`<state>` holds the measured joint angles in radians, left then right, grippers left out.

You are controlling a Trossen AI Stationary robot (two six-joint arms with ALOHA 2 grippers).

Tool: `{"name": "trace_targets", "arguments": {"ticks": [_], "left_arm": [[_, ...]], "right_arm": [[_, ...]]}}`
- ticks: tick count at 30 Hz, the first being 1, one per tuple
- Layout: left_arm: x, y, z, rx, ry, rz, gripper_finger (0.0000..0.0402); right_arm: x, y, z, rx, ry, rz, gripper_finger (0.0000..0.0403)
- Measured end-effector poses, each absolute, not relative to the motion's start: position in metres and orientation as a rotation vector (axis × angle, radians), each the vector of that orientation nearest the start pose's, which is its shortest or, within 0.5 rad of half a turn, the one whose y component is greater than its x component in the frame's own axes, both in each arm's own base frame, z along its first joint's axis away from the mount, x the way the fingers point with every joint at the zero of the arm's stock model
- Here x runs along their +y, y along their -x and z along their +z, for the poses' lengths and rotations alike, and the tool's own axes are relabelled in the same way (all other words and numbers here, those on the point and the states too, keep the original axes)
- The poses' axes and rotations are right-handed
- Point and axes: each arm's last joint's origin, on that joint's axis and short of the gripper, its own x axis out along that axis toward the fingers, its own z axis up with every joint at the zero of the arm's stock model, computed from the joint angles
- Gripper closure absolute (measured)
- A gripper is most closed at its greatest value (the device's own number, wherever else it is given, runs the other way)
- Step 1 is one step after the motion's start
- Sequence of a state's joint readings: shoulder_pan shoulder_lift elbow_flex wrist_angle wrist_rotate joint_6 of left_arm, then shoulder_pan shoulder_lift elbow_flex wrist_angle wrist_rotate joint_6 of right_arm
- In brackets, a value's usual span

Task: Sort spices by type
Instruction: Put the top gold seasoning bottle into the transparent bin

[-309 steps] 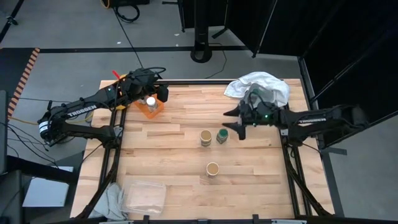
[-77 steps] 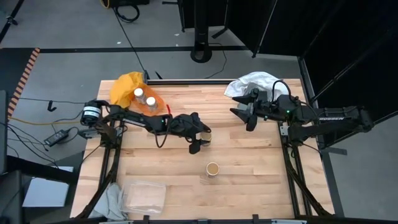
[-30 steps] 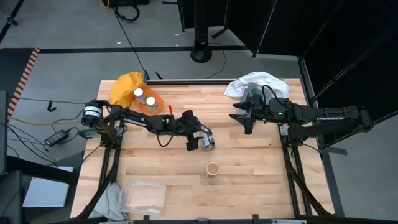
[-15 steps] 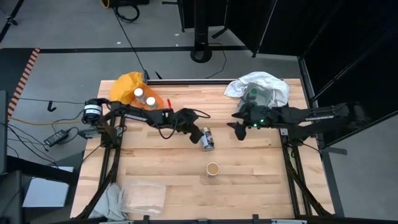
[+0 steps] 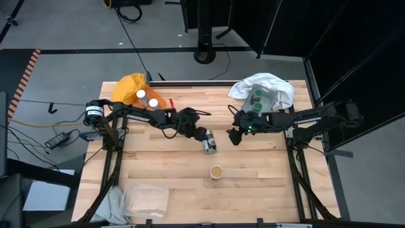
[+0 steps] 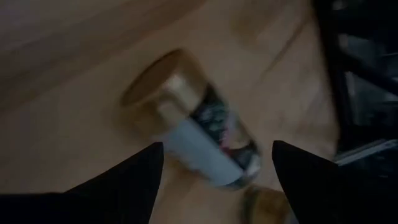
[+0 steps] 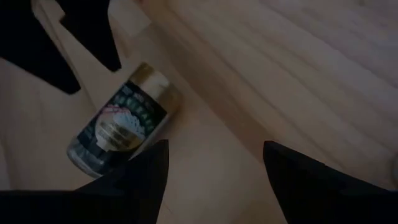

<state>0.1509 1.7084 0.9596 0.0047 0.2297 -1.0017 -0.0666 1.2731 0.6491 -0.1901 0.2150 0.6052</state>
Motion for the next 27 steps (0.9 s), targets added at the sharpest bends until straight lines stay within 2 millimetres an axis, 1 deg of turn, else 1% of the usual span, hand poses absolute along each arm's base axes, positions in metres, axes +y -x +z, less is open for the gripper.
{"name": "trace_targets", "arguments": {"ticks": [4, 10, 13, 15, 17, 21, 24, 27], "left_arm": [[0.046, -0.339, 0.172, 0.766, 1.086, 0.373, 0.0096], [0.047, -0.339, 0.172, 0.743, 1.09, 0.416, 0.0096], [0.048, -0.343, 0.167, 0.734, 1.097, 0.407, 0.0096], [0.048, -0.347, 0.161, 0.727, 1.123, 0.397, 0.0096], [0.048, -0.351, 0.151, 0.746, 1.162, 0.396, 0.0096], [0.047, -0.361, 0.137, 0.731, 1.25, 0.325, 0.0096], [0.047, -0.367, 0.127, 0.7, 1.295, 0.311, 0.0096], [0.049, -0.373, 0.128, 0.636, 1.333, 0.285, 0.0096]], "right_arm": [[-0.022, -0.247, 0.187, 0.699, -0.519, -0.493, 0.0135], [-0.023, -0.255, 0.179, 0.695, -0.539, -0.486, 0.0135], [-0.023, -0.256, 0.175, 0.712, -0.538, -0.489, 0.0135], [-0.023, -0.257, 0.172, 0.723, -0.537, -0.492, 0.0135], [-0.023, -0.258, 0.17, 0.73, -0.539, -0.49, 0.0135], [-0.022, -0.259, 0.165, 0.748, -0.542, -0.492, 0.0135], [-0.022, -0.26, 0.164, 0.757, -0.543, -0.495, 0.0134], [-0.022, -0.259, 0.163, 0.767, -0.543, -0.498, 0.0133]]}}
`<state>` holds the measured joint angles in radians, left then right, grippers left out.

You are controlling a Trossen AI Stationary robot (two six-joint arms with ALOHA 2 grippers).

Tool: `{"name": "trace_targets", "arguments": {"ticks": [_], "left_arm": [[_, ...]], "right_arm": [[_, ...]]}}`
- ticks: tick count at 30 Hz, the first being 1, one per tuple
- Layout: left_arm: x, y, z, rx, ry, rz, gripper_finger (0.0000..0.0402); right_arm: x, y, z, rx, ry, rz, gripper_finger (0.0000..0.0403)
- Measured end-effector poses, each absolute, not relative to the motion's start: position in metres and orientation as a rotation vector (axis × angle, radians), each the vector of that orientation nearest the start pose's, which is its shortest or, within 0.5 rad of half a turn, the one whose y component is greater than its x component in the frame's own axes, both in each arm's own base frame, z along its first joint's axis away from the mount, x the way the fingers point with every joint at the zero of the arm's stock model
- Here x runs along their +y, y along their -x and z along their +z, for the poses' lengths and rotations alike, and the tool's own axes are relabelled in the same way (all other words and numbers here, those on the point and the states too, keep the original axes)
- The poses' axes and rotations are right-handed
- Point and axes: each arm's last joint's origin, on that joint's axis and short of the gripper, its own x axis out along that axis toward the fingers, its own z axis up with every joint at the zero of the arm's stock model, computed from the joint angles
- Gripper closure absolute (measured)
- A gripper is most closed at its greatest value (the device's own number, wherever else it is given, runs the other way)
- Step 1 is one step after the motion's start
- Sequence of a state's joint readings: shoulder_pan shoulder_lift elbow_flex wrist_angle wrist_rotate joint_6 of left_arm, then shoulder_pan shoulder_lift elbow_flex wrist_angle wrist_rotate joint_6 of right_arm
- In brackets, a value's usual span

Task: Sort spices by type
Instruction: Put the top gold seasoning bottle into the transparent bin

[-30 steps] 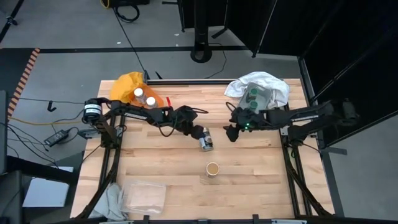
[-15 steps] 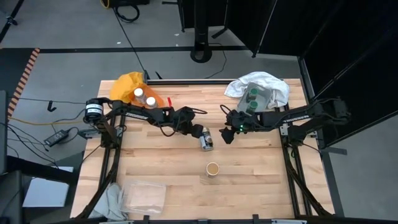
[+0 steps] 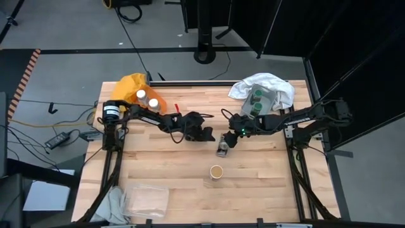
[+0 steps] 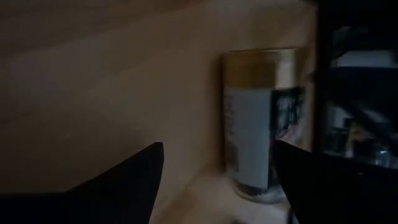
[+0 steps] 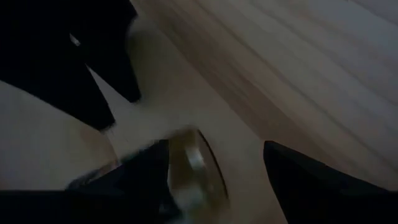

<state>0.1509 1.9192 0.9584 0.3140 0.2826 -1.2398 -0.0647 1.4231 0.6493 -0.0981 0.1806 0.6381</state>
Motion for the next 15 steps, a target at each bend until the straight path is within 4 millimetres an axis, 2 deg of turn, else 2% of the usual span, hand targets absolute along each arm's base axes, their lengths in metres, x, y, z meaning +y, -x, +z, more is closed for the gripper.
{"name": "trace_targets", "arguments": {"ticks": [9, 12, 15], "left_arm": [[0.049, -0.377, 0.132, 0.584, 1.336, 0.223, 0.0096], [0.049, -0.379, 0.135, 0.548, 1.327, 0.208, 0.0096], [0.051, -0.381, 0.139, 0.504, 1.323, 0.182, 0.0096]], "right_arm": [[-0.021, -0.255, 0.164, 0.771, -0.588, -0.542, 0.0143], [-0.019, -0.251, 0.179, 0.717, -0.583, -0.511, 0.015], [-0.008, -0.24, 0.201, 0.698, -0.583, -0.386, 0.0158]]}}
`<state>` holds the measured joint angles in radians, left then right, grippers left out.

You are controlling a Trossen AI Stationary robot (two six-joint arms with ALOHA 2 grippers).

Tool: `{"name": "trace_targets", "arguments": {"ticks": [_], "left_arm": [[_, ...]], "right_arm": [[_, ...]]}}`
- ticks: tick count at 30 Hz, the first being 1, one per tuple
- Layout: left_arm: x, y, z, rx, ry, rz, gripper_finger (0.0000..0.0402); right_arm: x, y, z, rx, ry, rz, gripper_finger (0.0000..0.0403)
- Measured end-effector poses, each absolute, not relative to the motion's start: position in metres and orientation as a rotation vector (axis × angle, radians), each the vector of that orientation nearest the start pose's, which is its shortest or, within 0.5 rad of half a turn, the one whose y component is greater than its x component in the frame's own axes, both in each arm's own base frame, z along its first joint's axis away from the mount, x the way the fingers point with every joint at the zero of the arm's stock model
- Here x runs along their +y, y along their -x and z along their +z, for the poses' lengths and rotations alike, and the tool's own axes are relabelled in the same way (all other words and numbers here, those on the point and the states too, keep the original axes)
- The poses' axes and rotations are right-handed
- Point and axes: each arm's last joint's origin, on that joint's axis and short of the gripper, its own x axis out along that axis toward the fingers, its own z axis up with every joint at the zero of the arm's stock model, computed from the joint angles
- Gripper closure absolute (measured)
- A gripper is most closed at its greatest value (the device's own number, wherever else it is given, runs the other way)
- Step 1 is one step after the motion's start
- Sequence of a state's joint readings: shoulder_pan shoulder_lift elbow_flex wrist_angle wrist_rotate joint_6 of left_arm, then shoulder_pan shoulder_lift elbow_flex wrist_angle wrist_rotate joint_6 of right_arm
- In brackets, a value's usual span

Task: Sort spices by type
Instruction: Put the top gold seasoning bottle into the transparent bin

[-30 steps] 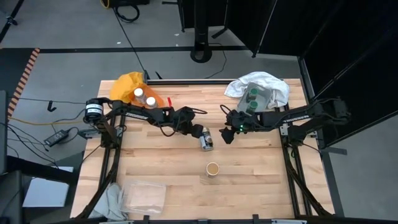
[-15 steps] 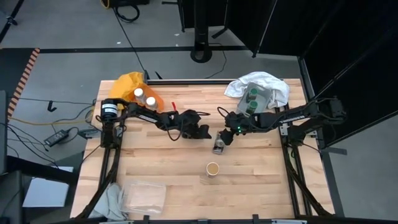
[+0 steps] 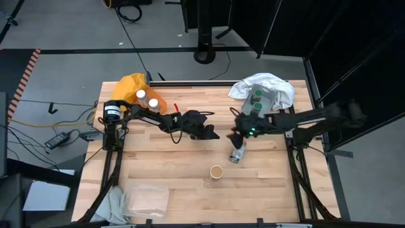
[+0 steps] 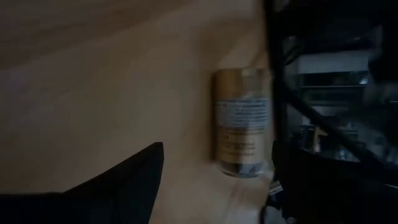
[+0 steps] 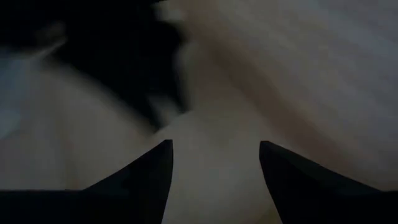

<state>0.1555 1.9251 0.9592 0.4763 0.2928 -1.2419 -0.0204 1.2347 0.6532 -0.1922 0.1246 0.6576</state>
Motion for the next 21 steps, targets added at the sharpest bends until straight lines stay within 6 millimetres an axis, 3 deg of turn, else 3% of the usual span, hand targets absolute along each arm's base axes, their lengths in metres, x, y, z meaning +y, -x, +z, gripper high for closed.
{"name": "trace_targets", "arguments": {"ticks": [4, 8, 11, 21], "left_arm": [[0.052, -0.382, 0.142, 0.478, 1.317, 0.155, 0.0096], [0.053, -0.382, 0.141, 0.482, 1.312, 0.155, 0.0096], [0.054, -0.382, 0.142, 0.476, 1.295, 0.15, 0.0096], [0.055, -0.382, 0.141, 0.48, 1.268, 0.15, 0.0096]], "right_arm": [[0.011, -0.207, 0.21, 0.88, -0.602, -0.313, 0.0167], [0.029, -0.173, 0.202, 1.141, -0.647, -0.409, 0.0175], [0.037, -0.159, 0.198, 1.24, -0.648, -0.519, 0.0181], [0.051, -0.184, 0.168, 1.278, -0.569, -0.587, 0.0186]]}}
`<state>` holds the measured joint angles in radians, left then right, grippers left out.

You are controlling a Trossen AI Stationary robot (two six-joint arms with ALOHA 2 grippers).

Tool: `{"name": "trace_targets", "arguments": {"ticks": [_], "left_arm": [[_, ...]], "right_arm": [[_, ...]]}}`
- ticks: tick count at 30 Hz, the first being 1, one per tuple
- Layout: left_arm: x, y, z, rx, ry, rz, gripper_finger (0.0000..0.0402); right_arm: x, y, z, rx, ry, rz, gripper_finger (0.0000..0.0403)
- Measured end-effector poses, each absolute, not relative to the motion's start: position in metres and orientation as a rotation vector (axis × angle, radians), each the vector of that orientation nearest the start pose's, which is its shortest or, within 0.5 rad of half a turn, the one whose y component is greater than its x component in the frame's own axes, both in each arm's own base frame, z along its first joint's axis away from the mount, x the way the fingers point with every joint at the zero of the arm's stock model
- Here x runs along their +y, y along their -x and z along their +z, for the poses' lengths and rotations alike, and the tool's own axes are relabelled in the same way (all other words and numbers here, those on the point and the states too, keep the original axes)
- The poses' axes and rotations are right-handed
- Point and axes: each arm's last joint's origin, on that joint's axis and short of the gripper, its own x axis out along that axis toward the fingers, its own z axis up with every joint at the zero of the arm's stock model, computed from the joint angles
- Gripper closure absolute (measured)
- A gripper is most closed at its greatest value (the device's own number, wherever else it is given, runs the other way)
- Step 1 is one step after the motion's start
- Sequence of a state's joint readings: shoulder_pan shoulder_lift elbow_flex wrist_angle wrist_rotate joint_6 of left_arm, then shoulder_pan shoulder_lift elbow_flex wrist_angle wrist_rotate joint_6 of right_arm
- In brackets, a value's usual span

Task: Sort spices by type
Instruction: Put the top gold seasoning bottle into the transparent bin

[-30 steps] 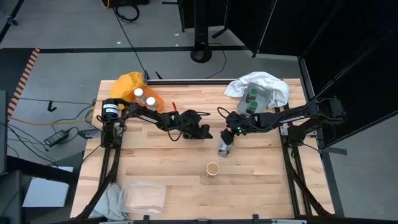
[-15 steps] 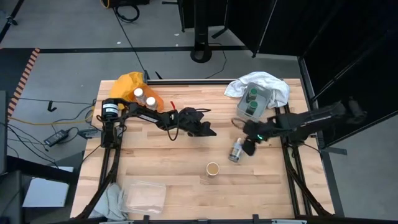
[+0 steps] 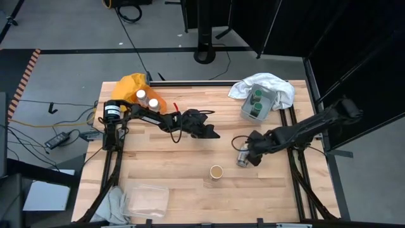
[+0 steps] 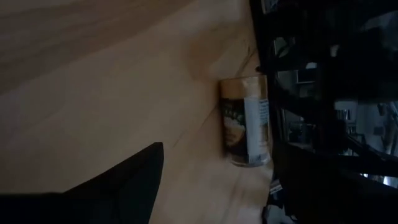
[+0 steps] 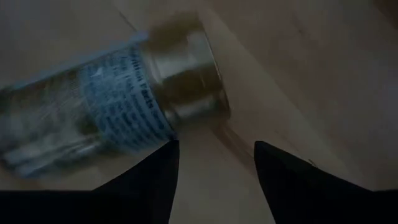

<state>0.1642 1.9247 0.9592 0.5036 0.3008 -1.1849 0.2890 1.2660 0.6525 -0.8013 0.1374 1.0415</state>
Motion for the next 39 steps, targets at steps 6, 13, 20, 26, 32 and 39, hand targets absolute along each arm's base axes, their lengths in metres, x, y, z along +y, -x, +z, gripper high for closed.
{"name": "trace_targets", "arguments": {"ticks": [6, 13, 20, 26, 32, 39], "left_arm": [[0.054, -0.381, 0.14, 0.493, 1.254, 0.148, 0.0089], [0.054, -0.381, 0.14, 0.497, 1.239, 0.143, 0.0052], [0.053, -0.378, 0.135, 0.592, 1.243, 0.11, 0.0044], [0.054, -0.379, 0.14, 0.582, 1.181, -0.017, 0.0046], [0.053, -0.379, 0.141, 0.593, 1.141, -0.082, 0.0046], [0.045, -0.379, 0.145, 0.61, 0.916, -0.373, 0.0046]], "right_arm": [[0.049, -0.207, 0.15, 1.248, -0.551, -0.548, 0.0186], [0.036, -0.232, 0.144, 1.096, -0.616, -0.511, 0.0187], [0.018, -0.238, 0.153, 1.001, -0.623, -0.522, 0.0187], [0.017, -0.229, 0.182, 0.905, -0.632, -0.43, 0.0187], [0.038, -0.224, 0.203, 0.794, -0.654, -0.295, 0.0187], [0.057, -0.217, 0.196, 0.818, -0.559, -0.35, 0.0188]]}}
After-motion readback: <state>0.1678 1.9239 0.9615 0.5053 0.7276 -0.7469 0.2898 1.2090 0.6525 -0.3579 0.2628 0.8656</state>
